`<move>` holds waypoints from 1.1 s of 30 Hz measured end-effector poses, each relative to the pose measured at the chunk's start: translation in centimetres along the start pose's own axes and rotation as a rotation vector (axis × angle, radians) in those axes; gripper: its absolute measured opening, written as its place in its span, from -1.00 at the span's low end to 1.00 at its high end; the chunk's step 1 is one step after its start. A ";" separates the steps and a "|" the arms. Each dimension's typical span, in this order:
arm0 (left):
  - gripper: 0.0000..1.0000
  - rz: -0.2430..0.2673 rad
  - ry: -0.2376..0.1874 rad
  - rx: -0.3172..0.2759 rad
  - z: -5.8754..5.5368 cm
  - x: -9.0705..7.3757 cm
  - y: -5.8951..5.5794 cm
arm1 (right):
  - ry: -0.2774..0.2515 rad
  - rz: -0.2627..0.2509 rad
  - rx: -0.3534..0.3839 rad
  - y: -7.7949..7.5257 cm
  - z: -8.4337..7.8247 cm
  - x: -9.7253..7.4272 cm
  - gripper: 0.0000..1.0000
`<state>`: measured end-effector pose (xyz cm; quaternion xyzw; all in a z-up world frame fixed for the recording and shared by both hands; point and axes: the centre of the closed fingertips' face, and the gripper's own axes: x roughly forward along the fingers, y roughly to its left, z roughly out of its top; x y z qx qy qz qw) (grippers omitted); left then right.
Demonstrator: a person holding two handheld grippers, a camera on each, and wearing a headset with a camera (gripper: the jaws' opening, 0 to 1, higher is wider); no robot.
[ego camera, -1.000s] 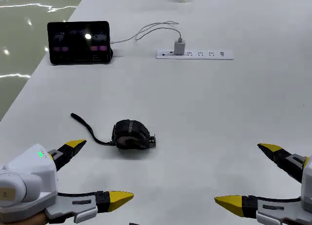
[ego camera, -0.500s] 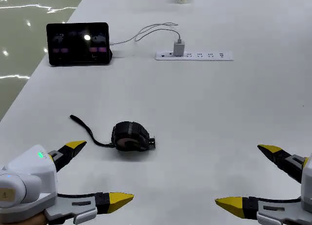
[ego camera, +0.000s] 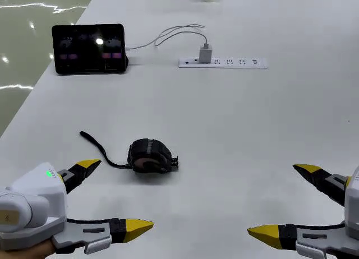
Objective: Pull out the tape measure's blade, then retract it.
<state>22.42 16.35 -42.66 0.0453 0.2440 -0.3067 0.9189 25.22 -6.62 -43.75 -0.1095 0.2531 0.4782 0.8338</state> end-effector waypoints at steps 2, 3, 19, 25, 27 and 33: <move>0.99 -0.003 0.004 0.004 0.0 0.1 0.2 | 0.004 0.014 -0.007 0.1 0.1 0.1 0.98; 0.99 -0.006 0.005 0.006 0.0 0.1 0.3 | 0.005 0.021 -0.010 0.1 0.2 0.2 0.98; 0.98 -0.034 0.024 0.035 0.4 0.8 1.3 | 0.042 0.070 -0.065 -0.6 0.5 1.1 0.94; 0.98 -0.043 0.033 0.054 0.4 1.1 2.0 | 0.060 0.092 -0.094 -0.6 0.8 1.7 0.93; 0.98 -0.046 0.038 0.055 0.4 1.2 2.2 | 0.065 0.095 -0.105 -0.7 0.8 1.8 0.92; 0.98 -0.057 0.052 0.066 0.5 1.5 2.5 | 0.080 0.113 -0.125 -1.3 0.9 2.4 0.92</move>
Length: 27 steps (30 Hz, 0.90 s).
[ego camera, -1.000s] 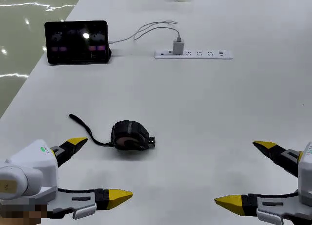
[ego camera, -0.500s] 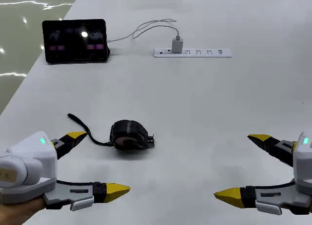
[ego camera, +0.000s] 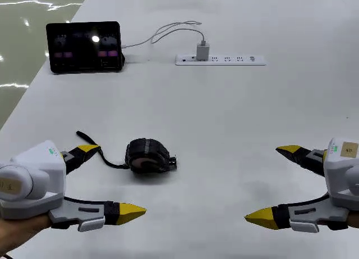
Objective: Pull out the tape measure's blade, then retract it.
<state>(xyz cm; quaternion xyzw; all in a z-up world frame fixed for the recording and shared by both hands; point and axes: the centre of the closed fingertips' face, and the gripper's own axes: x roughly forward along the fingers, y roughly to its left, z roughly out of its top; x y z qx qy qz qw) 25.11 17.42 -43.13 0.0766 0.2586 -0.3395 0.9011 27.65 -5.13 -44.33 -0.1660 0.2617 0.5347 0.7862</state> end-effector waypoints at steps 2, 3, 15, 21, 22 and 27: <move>0.98 -0.007 0.007 0.005 0.0 0.2 0.2 | 0.004 0.008 -0.007 -0.2 0.0 0.3 0.92; 0.98 -0.010 0.009 0.007 0.0 0.3 0.2 | 0.008 0.013 -0.011 -0.3 0.0 0.4 0.92; 0.98 -0.045 0.048 0.034 -0.2 1.0 1.0 | 0.042 0.059 -0.047 -1.0 0.0 2.0 0.92; 0.98 -0.059 0.063 0.050 -0.2 1.3 1.5 | 0.064 0.082 -0.080 -1.4 -0.1 2.9 0.90; 0.98 -0.061 0.066 0.052 -0.2 1.3 1.6 | 0.066 0.082 -0.080 -1.5 0.0 3.0 0.90; 0.97 -0.077 0.083 0.068 -0.3 1.7 1.8 | 0.073 0.096 -0.092 -1.9 0.2 3.8 0.88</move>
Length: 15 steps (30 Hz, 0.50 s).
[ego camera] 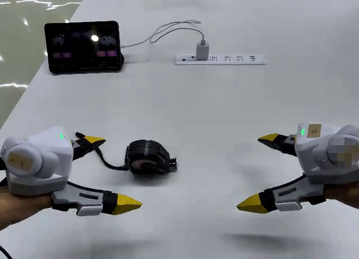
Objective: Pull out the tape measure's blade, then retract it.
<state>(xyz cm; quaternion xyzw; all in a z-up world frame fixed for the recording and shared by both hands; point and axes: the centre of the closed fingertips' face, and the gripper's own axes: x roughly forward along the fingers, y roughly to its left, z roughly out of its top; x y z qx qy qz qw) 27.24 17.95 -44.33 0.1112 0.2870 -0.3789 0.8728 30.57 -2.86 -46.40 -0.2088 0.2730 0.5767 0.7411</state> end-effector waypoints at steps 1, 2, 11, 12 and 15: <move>0.96 -0.004 0.002 0.002 0.0 0.1 0.1 | 0.001 0.004 -0.002 -0.1 0.1 0.2 0.87; 0.96 -0.006 0.004 0.003 0.0 0.1 0.1 | 0.003 0.005 -0.004 -0.2 0.2 0.3 0.87; 0.89 -0.039 0.034 0.034 0.0 0.7 0.5 | 0.006 0.050 -0.045 -0.3 1.0 1.9 0.71; 0.88 -0.039 0.036 0.039 0.0 0.8 0.6 | 0.008 0.053 -0.047 -0.3 1.1 2.0 0.70; 0.84 -0.043 0.042 0.053 0.1 0.9 0.8 | 0.008 0.067 -0.056 -0.3 1.4 2.5 0.68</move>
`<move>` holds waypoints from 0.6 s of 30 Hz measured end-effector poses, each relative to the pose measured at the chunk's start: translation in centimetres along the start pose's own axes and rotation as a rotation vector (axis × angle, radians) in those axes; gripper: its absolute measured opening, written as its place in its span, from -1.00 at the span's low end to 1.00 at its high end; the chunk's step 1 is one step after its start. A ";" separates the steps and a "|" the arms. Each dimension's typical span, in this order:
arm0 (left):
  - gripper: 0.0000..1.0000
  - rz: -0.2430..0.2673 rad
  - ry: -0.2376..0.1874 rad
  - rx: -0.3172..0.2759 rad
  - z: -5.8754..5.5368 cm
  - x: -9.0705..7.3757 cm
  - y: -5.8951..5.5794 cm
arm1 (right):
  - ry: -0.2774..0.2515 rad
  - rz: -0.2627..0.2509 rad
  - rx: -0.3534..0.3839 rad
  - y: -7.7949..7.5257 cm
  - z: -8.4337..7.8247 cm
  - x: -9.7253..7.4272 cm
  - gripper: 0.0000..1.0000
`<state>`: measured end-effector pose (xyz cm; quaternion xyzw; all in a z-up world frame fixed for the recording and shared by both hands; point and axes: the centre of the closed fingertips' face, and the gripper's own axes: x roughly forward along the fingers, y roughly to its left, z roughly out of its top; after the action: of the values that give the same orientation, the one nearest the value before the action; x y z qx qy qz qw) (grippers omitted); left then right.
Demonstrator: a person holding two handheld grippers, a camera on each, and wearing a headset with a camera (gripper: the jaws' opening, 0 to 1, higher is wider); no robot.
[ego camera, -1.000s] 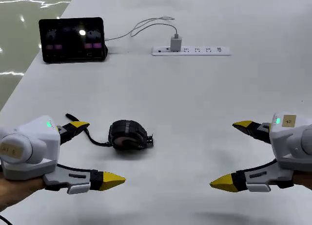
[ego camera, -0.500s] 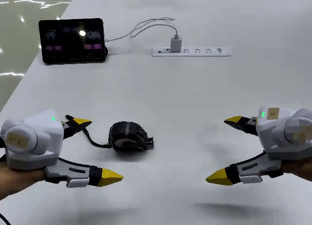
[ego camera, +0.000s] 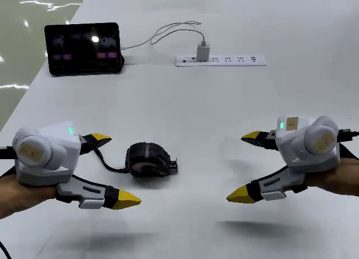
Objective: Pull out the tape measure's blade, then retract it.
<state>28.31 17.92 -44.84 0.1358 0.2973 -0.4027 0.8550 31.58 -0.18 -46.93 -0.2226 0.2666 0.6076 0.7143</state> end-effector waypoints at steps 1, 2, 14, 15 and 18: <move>0.80 -0.006 0.000 0.004 0.1 0.1 0.1 | 0.000 0.006 -0.004 0.1 0.2 0.2 0.67; 0.78 -0.009 0.002 0.007 0.1 0.1 0.1 | -0.001 0.009 -0.009 0.1 0.3 0.4 0.65; 0.55 -0.036 0.028 0.052 0.4 0.8 1.1 | -0.003 0.049 -0.051 -0.4 1.8 3.0 0.43; 0.52 -0.039 0.030 0.055 0.4 0.8 1.2 | -0.006 0.051 -0.054 -0.4 2.0 3.2 0.41; 0.44 -0.053 0.036 0.069 0.4 1.1 1.2 | -0.012 0.061 -0.064 -0.4 2.5 4.0 0.34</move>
<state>29.96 17.83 -45.18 0.1643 0.3022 -0.4329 0.8333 32.74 4.30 -47.63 -0.2337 0.2493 0.6385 0.6896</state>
